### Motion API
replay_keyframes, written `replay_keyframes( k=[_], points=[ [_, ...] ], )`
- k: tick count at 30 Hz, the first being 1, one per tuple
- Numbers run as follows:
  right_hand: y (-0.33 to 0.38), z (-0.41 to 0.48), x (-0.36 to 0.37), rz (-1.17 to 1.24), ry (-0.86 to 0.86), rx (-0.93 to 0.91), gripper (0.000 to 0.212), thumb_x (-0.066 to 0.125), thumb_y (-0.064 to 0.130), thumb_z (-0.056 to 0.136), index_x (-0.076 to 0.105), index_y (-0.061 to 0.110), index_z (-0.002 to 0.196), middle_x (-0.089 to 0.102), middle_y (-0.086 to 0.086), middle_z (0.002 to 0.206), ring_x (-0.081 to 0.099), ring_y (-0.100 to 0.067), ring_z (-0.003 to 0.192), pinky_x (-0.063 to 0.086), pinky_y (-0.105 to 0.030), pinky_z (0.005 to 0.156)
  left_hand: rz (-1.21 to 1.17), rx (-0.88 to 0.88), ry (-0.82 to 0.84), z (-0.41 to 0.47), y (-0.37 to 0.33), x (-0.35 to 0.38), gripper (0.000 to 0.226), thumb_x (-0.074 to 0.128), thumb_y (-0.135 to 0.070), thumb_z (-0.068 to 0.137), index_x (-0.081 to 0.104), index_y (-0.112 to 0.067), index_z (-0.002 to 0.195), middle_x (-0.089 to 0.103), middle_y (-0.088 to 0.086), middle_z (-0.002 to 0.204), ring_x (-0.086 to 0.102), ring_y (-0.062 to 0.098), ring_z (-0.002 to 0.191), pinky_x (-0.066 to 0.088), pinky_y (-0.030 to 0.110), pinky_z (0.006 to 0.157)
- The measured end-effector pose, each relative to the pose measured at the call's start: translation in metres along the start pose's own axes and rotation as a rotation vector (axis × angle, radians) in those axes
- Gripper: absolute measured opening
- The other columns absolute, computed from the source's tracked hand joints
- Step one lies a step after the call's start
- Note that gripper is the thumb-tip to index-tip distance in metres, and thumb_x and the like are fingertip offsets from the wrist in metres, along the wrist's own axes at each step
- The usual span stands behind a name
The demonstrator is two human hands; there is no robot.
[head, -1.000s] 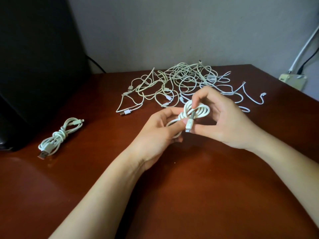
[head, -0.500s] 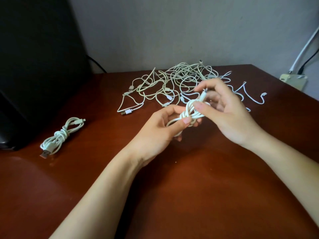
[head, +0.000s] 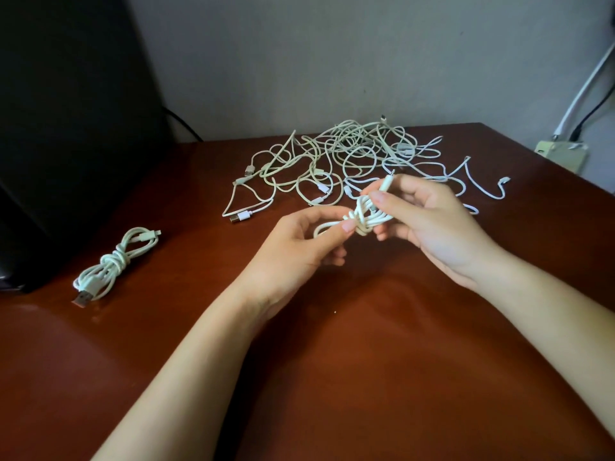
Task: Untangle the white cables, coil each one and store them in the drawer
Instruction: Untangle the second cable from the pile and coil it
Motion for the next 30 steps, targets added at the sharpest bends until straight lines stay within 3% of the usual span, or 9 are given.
replay_keyframes(
  k=[8, 14, 17, 22, 26, 30],
  points=[
    [-0.006, 0.001, 0.002, 0.237, -0.012, 0.156, 0.012, 0.054, 0.012, 0.091, 0.065, 0.007, 0.092, 0.064, 0.0, 0.067, 0.055, -0.006, 0.054, 0.049, -0.017, 0.052, -0.153, -0.007, -0.08, -0.002, -0.005, -0.007, 0.01, 0.066, -0.002, 0.08, 0.072, -0.01, 0.082, 0.067, 0.002, 0.071, 0.064, 0.01, 0.062, 0.055, 0.019, 0.063],
    [-0.006, 0.0, 0.001, 0.197, 0.03, 0.142, 0.017, 0.063, 0.019, 0.078, 0.065, 0.008, 0.092, 0.064, -0.001, 0.071, 0.059, -0.009, 0.06, 0.052, -0.019, 0.059, -0.238, -0.079, -0.117, -0.001, -0.003, -0.009, 0.014, 0.056, -0.012, 0.093, 0.066, -0.003, 0.097, 0.068, 0.006, 0.087, 0.067, 0.012, 0.068, 0.059, 0.025, 0.069],
    [-0.005, 0.0, 0.002, 0.166, 0.047, 0.133, 0.023, 0.064, 0.022, 0.071, 0.066, 0.01, 0.091, 0.063, -0.003, 0.075, 0.059, -0.009, 0.061, 0.052, -0.02, 0.061, -0.258, -0.114, -0.114, 0.0, -0.003, -0.01, 0.016, 0.053, -0.012, 0.095, 0.066, -0.003, 0.095, 0.069, 0.008, 0.091, 0.068, 0.015, 0.069, 0.059, 0.027, 0.069],
    [-0.008, 0.0, 0.001, 0.139, 0.039, 0.149, 0.004, 0.062, 0.012, 0.084, 0.065, 0.014, 0.085, 0.062, -0.012, 0.091, 0.06, -0.01, 0.063, 0.054, -0.021, 0.063, -0.274, -0.144, -0.146, 0.001, -0.003, -0.011, 0.015, 0.053, -0.011, 0.094, 0.065, -0.002, 0.096, 0.066, 0.012, 0.097, 0.068, 0.017, 0.069, 0.06, 0.03, 0.07],
    [-0.01, 0.001, 0.001, 0.124, 0.019, 0.174, 0.007, 0.059, 0.007, 0.09, 0.064, 0.009, 0.094, 0.064, -0.009, 0.087, 0.061, -0.011, 0.064, 0.054, -0.021, 0.063, -0.152, -0.153, -0.135, 0.0, 0.0, -0.01, 0.015, 0.054, -0.015, 0.095, 0.063, -0.006, 0.103, 0.063, 0.011, 0.107, 0.065, 0.017, 0.072, 0.059, 0.031, 0.074],
    [-0.013, 0.003, 0.0, 0.155, -0.014, 0.194, 0.012, 0.059, 0.005, 0.091, 0.063, 0.008, 0.101, 0.068, -0.006, 0.082, 0.063, -0.01, 0.066, 0.054, -0.022, 0.065, 0.095, -0.119, -0.119, -0.001, 0.003, -0.006, 0.022, 0.061, -0.014, 0.092, 0.059, -0.009, 0.113, 0.063, 0.004, 0.092, 0.064, 0.013, 0.074, 0.058, 0.031, 0.081]
  ],
)
Point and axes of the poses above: each hand's wrist, its own z-axis towards the middle knuckle, its own x-axis out of the palm, y = z × x, the point moved 5 cm from there along z, towards the middle knuckle
